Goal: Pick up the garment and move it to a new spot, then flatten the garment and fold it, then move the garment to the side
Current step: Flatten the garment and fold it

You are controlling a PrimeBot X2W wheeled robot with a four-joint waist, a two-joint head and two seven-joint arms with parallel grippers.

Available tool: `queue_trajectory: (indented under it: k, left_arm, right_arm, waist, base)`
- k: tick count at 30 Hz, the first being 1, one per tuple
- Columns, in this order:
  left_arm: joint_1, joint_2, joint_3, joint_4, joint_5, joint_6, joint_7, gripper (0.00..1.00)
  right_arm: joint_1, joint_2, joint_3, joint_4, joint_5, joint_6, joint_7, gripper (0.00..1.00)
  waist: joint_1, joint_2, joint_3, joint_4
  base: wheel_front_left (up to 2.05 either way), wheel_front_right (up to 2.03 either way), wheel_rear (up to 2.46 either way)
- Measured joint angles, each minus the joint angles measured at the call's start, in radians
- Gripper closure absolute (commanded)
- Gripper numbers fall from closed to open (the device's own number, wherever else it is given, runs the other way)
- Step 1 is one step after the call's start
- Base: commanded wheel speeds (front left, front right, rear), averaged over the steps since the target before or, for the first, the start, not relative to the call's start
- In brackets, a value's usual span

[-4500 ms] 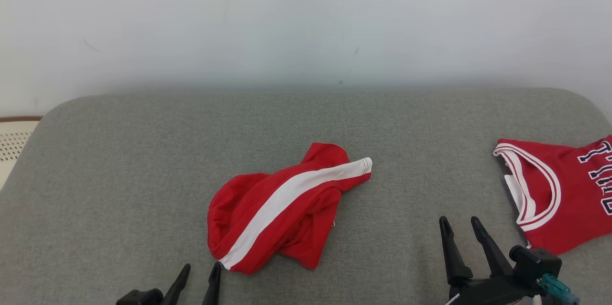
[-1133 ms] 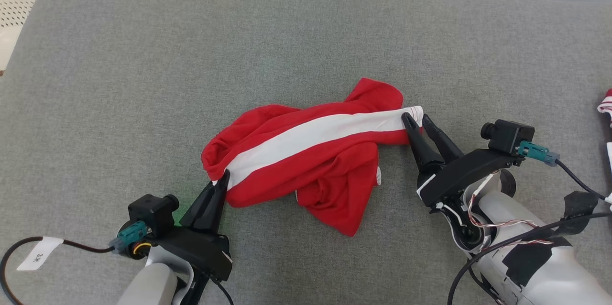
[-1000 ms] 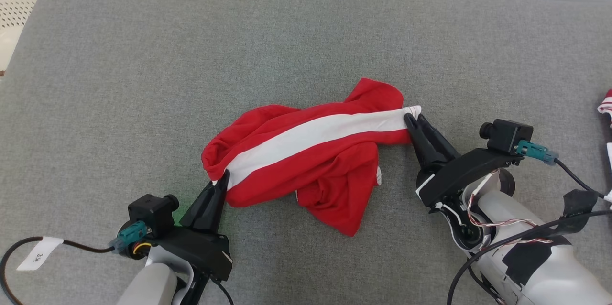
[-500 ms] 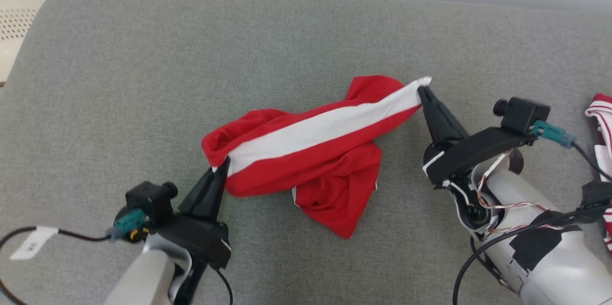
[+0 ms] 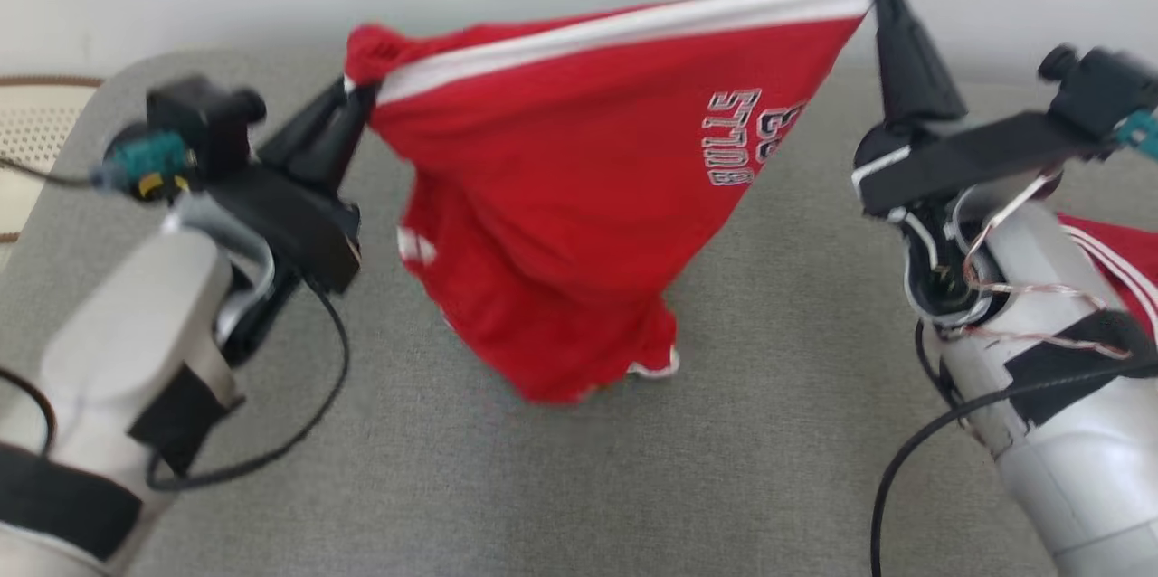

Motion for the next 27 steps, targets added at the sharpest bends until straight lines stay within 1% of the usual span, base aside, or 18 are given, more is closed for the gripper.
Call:
queue_trajectory:
  k: [2,3,5,12,17,21,24,27]
  left_arm:
    - [-0.068,0.017,-0.046,0.011,-0.035,0.000,0.012,1.00]
    - [-0.123,0.024,-0.065,0.033,-0.090,0.000,0.013,1.00]
    - [-0.188,0.032,-0.108,0.069,-0.129,-0.001,0.012,1.00]
    - [-0.237,0.021,-0.170,0.149,-0.208,-0.001,-0.013,1.00]
    - [-0.237,0.025,-0.220,0.163,-0.283,-0.001,-0.009,1.00]
    - [-0.243,0.031,-0.253,0.165,-0.319,-0.001,0.009,1.00]
    - [-0.280,0.032,-0.271,0.169,-0.336,-0.001,0.024,1.00]
    - [-0.368,0.026,-0.267,0.182,-0.341,0.000,0.026,1.00]
  right_arm:
    - [-0.030,0.003,-0.025,0.008,-0.021,0.000,0.000,1.00]
    - [-0.056,0.006,-0.047,0.021,-0.041,0.000,0.000,1.00]
    - [-0.087,0.014,-0.066,0.032,-0.067,0.000,0.000,1.00]
    - [-0.118,0.033,-0.078,0.054,-0.095,0.001,0.000,1.00]
    - [-0.118,0.026,-0.045,0.054,-0.093,0.001,0.000,1.00]
    - [-0.123,0.007,-0.005,0.069,-0.084,0.001,0.000,1.00]
    - [-0.171,-0.008,0.027,0.094,-0.080,0.001,0.000,1.00]
    - [-0.266,-0.018,0.063,0.121,-0.087,0.001,0.001,1.00]
  waist:
    - [0.0000,0.0000,-0.016,-0.008]
    - [0.0000,0.0000,-0.032,-0.016]
    - [0.0000,0.0000,-0.059,-0.028]
    - [-0.0001,0.0000,-0.125,-0.058]
    - [-0.0001,-0.0001,-0.154,-0.087]
    - [-0.0001,-0.0001,-0.150,-0.107]
    - [0.0001,0.0000,-0.126,-0.116]
    - [0.0001,0.0000,-0.088,-0.125]
  base:
    - [0.00,0.00,0.00]
    - [0.00,0.00,0.00]
    - [0.00,0.00,0.00]
    - [0.00,0.00,0.00]
    - [0.00,0.00,0.00]
    - [0.00,0.00,0.00]
    - [0.00,0.00,0.00]
    - [0.00,0.00,0.00]
